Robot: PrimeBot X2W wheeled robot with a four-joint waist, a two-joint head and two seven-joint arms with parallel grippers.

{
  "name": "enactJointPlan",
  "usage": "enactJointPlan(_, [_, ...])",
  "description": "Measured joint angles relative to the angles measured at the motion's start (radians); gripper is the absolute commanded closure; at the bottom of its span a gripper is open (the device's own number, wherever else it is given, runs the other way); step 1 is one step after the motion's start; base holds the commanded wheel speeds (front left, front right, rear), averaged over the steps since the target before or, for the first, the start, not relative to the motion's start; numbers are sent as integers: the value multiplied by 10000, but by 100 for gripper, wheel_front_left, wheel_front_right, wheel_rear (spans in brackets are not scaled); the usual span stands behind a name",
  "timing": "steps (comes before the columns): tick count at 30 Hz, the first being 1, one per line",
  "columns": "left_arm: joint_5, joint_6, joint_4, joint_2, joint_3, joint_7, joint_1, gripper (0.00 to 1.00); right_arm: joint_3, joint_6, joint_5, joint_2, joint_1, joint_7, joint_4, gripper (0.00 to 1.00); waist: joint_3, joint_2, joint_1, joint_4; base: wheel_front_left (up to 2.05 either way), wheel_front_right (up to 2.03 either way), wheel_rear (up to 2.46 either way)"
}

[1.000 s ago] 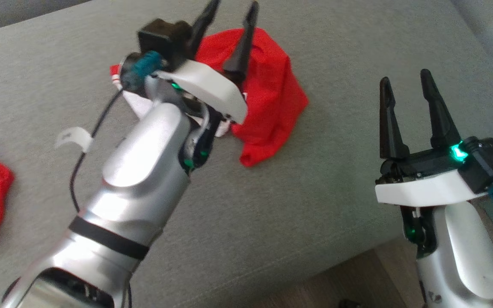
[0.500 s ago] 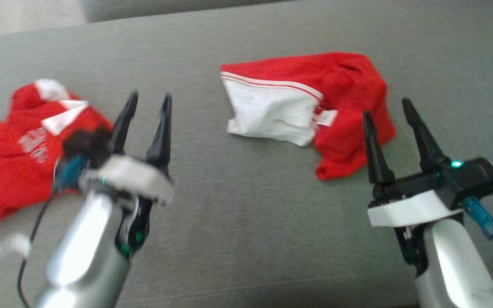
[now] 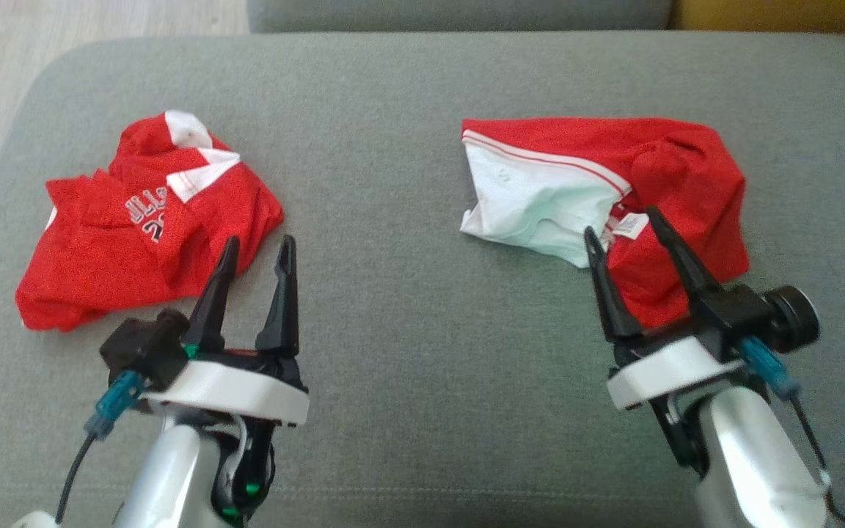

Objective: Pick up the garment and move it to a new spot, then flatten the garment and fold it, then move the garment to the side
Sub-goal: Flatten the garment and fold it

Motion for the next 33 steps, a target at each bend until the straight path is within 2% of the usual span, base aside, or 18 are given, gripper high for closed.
enactJointPlan(7, [207,-307,146,-274,157,0,-450,0,721,0,119,-326,-1408,963,1379,0,634,0,0,407,0,0,0])
enactJointPlan(12, [176,-384,313,-320,104,0,-534,0,876,0,435,-569,-2243,1177,2569,0,1065,0,0,827,0,0,0])
enactJointPlan(24, [-232,-194,311,-359,-343,0,-840,0,796,0,598,-715,-3499,1175,4775,0,1735,0,0,1647,0,0,0])
enactJointPlan(25, [-249,-161,309,-366,-360,0,-841,0,796,0,598,-721,-3562,1172,4909,59,1754,0,0,1675,0,0,0])
enactJointPlan(26, [-249,-117,309,-368,-368,0,-842,0,803,0,594,-732,-3614,1112,4999,100,1763,0,1,1697,0,0,0])
enactJointPlan(33, [-249,-104,414,-368,-372,0,-840,0,1131,0,702,-696,-3814,466,5150,100,1510,-1,1,1632,0,0,0])
